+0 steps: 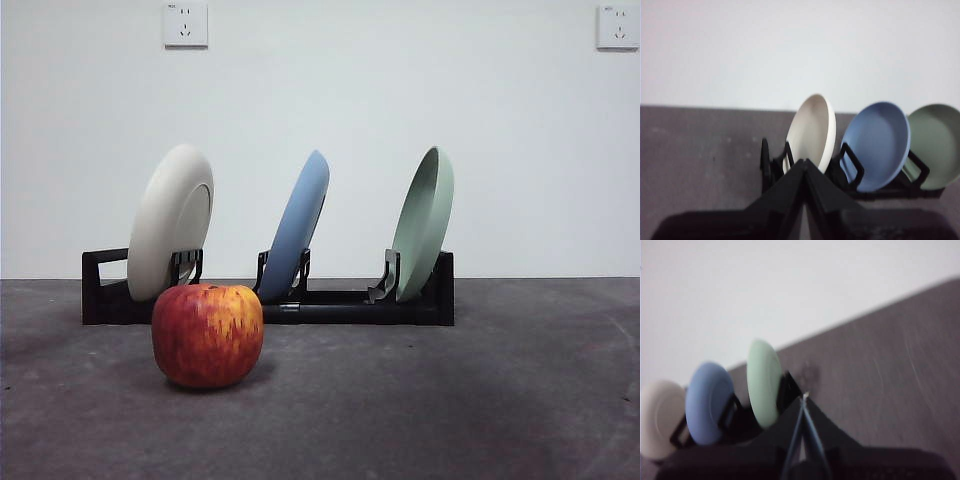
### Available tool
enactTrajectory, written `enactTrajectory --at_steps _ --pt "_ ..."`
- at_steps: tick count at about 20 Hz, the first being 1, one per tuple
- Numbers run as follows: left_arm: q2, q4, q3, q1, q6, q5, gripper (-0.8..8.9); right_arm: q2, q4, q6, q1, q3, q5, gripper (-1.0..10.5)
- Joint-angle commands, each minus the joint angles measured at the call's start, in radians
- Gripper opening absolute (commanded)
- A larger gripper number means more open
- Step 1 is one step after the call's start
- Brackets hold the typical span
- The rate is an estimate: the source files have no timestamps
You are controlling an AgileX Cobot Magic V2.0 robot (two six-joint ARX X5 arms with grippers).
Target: Take the blue plate from the plate rack,put the plate on the table,take the apple from the table,put the apple in the plate
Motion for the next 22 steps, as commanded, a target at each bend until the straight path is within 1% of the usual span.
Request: enactTrajectory --at_steps 1,4,7,9,12,14,17,20,22 --pt "0.077 -0.062 0.069 0.003 -0.009 0.026 -0.05 0.085 -0.156 0.001 0.000 0.107 -0.003 0.0" --pt "0.159 -0.120 0.139 0.003 -0.009 0.060 -0.05 0.170 -0.274 -0.003 0.000 0.196 -0.003 0.0" --pt "0.233 -0.153 0.193 0.003 -0.009 0.111 -0.04 0.240 -0.318 -0.001 0.000 0.257 -0.003 0.0" --pt "0.280 -0.155 0.216 0.003 -0.009 0.169 -0.04 0.281 -0.348 0.010 0.000 0.290 -0.007 0.0" --pt "0.351 -0.169 0.256 0.003 -0.019 0.280 -0.05 0.339 -0.384 0.004 0.000 0.327 -0.071 0.0" --pt "0.406 -0.179 0.290 0.003 -0.037 0.315 -0.06 0.374 -0.404 -0.005 0.000 0.345 -0.129 0.0" --pt "0.496 -0.196 0.363 0.000 -0.064 0.375 -0.06 0.425 -0.428 -0.044 0.000 0.367 -0.193 0.0" --pt "0.642 -0.261 0.509 -0.014 -0.079 0.437 -0.06 0.477 -0.443 -0.059 0.000 0.377 -0.240 0.0" --pt "0.755 -0.343 0.637 -0.037 -0.074 0.444 -0.06 0.502 -0.467 -0.070 0.000 0.377 -0.258 0.0"
